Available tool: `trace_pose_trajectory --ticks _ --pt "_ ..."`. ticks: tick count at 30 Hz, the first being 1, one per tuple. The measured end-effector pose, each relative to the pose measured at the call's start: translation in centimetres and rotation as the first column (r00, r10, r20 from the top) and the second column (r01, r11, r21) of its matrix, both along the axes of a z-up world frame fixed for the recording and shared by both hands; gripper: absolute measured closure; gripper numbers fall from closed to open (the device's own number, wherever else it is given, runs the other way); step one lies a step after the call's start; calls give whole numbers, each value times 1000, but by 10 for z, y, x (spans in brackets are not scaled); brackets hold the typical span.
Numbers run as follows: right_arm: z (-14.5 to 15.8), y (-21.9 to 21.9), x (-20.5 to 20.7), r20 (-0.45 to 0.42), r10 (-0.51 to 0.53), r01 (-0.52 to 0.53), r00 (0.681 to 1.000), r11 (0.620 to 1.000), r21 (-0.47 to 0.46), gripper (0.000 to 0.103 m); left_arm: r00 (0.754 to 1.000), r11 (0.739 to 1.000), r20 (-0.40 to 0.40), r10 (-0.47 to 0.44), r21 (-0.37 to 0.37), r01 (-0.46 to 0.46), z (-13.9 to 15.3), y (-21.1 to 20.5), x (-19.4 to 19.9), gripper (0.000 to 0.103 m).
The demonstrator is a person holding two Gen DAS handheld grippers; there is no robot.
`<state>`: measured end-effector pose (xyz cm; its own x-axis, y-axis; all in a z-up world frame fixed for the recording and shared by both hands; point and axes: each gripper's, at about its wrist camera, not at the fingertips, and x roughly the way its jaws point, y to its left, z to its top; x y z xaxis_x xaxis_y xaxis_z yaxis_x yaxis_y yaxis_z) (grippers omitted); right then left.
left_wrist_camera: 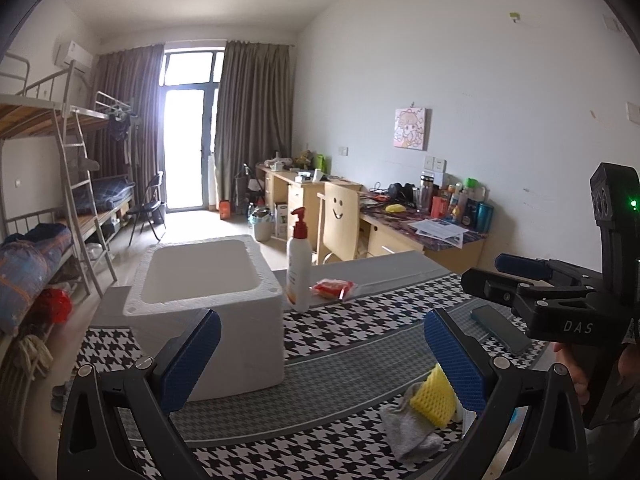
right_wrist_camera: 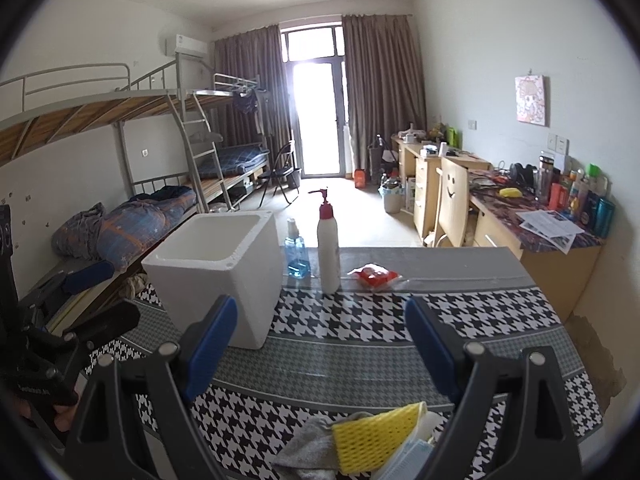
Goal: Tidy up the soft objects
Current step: 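Return both tools to the remaining soft items on the table, then close the right tool on the blue face mask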
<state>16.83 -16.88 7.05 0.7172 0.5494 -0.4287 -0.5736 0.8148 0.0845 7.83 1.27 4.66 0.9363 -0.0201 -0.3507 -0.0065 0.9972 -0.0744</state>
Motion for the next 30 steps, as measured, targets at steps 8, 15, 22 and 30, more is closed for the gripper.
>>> trace_pose_trajectory --ticks 8,15,22,30 --pt "-4 -19 -8 11 -47 46 999 999 29 14 1000 1000 6 -30 10 30 -4 -13 -3 1" --pt "-10 -31 -10 14 -79 78 997 997 25 15 998 998 21 -63 16 63 -10 -22 -3 1" --pt "-17 -43 -19 15 -103 103 995 994 32 14 993 993 12 -113 12 113 -17 -31 -1 1" --pt "-26 -56 -26 19 -136 135 991 991 17 15 988 988 -7 -154 10 154 -26 -38 0 1"
